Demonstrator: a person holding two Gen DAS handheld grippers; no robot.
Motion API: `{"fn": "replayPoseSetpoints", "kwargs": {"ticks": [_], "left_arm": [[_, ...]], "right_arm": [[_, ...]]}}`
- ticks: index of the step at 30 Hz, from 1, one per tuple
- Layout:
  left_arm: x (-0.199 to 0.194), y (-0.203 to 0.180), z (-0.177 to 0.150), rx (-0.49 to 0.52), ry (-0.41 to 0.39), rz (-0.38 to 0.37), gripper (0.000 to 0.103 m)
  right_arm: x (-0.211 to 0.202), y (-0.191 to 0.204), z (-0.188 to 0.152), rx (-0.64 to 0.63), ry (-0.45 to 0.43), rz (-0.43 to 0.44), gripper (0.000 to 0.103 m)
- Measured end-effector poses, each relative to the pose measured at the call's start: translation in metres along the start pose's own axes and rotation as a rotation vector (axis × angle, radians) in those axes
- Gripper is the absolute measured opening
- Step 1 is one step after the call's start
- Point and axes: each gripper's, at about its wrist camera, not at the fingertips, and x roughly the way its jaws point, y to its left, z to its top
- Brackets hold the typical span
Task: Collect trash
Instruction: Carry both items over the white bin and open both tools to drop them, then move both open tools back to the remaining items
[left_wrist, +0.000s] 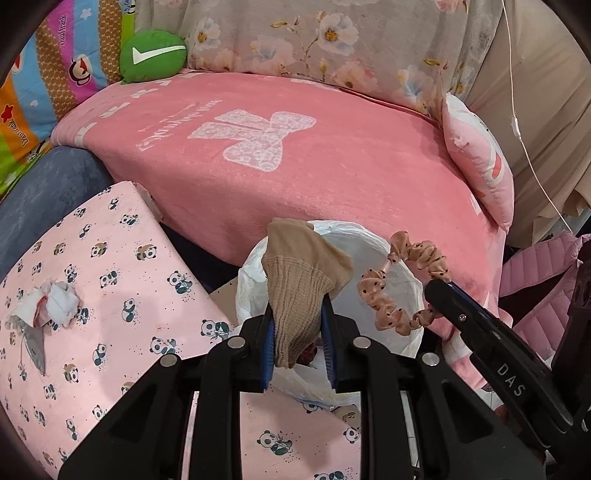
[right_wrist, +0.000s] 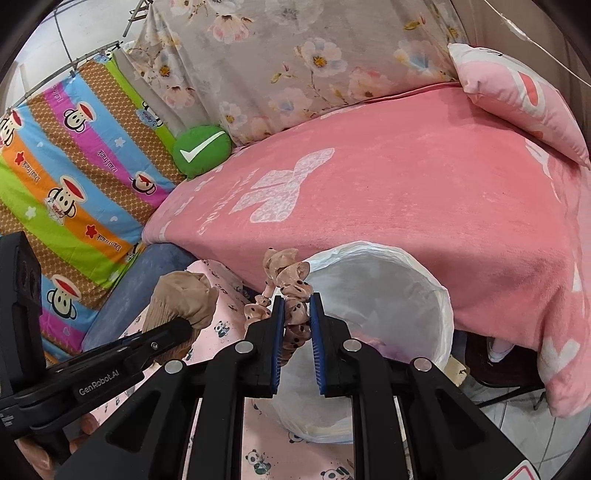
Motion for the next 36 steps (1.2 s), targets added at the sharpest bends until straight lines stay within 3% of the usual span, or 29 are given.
{"fn": "replayPoseSetpoints", "kwargs": {"ticks": [6, 11, 13, 36], "left_arm": [[0.007, -0.008, 0.003, 0.005, 0.009, -0.029, 0.025], [0.008, -0.007, 0.005, -0.014, 0.003, -0.016, 0.042], [0.006, -0.006, 0.004, -0.020, -0.007, -0.007, 0.049], [-0.002, 0.024, -0.005, -0.070, -0.019, 0.025, 0.049]], "right_arm": [[0.004, -0.009, 0.002, 0.009, 0.003, -0.012, 0.020], [0.005, -0.011, 0.002, 0.016, 0.001, -0.022, 0.020], [0.005, -0.009, 0.001, 0.013, -0.001, -0.023, 0.025], [0.015, 0.023, -0.008, -0.055, 0.030, -0.004, 0.028]]}}
